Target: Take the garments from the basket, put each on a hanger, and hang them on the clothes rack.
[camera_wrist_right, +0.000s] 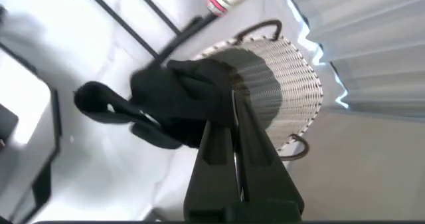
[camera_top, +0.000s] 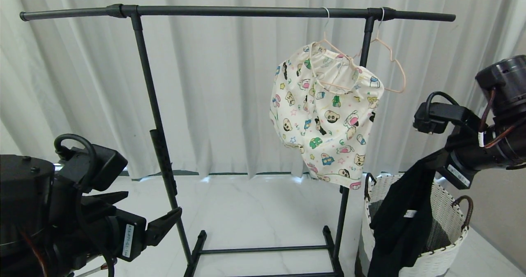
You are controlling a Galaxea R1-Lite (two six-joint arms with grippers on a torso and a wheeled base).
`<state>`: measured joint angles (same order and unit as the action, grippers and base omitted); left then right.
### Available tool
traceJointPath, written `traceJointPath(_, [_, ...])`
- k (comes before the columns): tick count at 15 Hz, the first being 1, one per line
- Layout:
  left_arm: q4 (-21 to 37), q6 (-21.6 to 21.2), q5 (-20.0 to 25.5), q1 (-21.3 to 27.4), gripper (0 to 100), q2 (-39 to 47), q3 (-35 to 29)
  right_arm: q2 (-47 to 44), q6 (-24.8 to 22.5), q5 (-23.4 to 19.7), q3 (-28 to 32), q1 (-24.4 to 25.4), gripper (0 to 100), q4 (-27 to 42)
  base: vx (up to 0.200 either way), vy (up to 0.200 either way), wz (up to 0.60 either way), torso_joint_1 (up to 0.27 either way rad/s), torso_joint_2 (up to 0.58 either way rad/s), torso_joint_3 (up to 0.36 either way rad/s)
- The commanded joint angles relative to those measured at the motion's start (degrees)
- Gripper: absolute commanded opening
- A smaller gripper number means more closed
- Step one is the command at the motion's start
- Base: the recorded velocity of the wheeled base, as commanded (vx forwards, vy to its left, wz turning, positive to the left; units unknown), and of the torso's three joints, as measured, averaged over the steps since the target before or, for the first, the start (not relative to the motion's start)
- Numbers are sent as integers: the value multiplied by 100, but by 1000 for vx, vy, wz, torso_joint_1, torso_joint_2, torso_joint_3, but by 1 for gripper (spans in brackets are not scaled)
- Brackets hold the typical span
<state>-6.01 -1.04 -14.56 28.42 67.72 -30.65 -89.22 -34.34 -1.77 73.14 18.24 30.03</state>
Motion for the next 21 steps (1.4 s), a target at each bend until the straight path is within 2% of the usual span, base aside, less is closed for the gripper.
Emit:
traceJointPath(1, [-76,-2,-3,120,100,13,6,28,129,27,209,251,0,47,-200,0,0,-2,2,2])
traceJointPath(4, [-181,-2,5,410,100,31,6,-69,314,27,543,497,0,320,-67,0,0,1,2,1])
traceJointPath(8, [-234,16,14,1307,100,136,32,-280,674,27,921,910,0,416,0,0,0,0,0,0])
traceJointPath(10, [-542,16,14,1632,100,356,15,-587,1079,10,1273,1340,0,416,0,0,0,0,0,0])
traceJointPath(12, [-1201,16,32,1808,100,752,15,-939,1290,-17,1615,1648,0,416,0,0,0,0,0,0])
traceJointPath(14, [-1684,16,445,1887,100,1024,-20,-1247,1369,-140,2020,1868,0,416,0,0,0,0,0,0])
traceJointPath(17, [-1719,51,1825,1869,100,1121,-161,-1502,1553,-412,2468,2114,0,416,0,0,0,0,0,0])
traceJointPath(18, [-1719,156,2036,1869,100,1296,-293,-1519,1632,-526,2521,2193,0,416,0,0,0,0,0,0])
traceJointPath(19, [-1728,271,2062,1869,100,1507,-442,-1537,1703,-623,2529,2263,0,408,0,0,0,0,0,0])
traceJointPath(21, [-1728,789,2053,1869,100,2061,-1084,-1537,1791,-764,2547,2430,0,399,0,0,0,0,0,0])
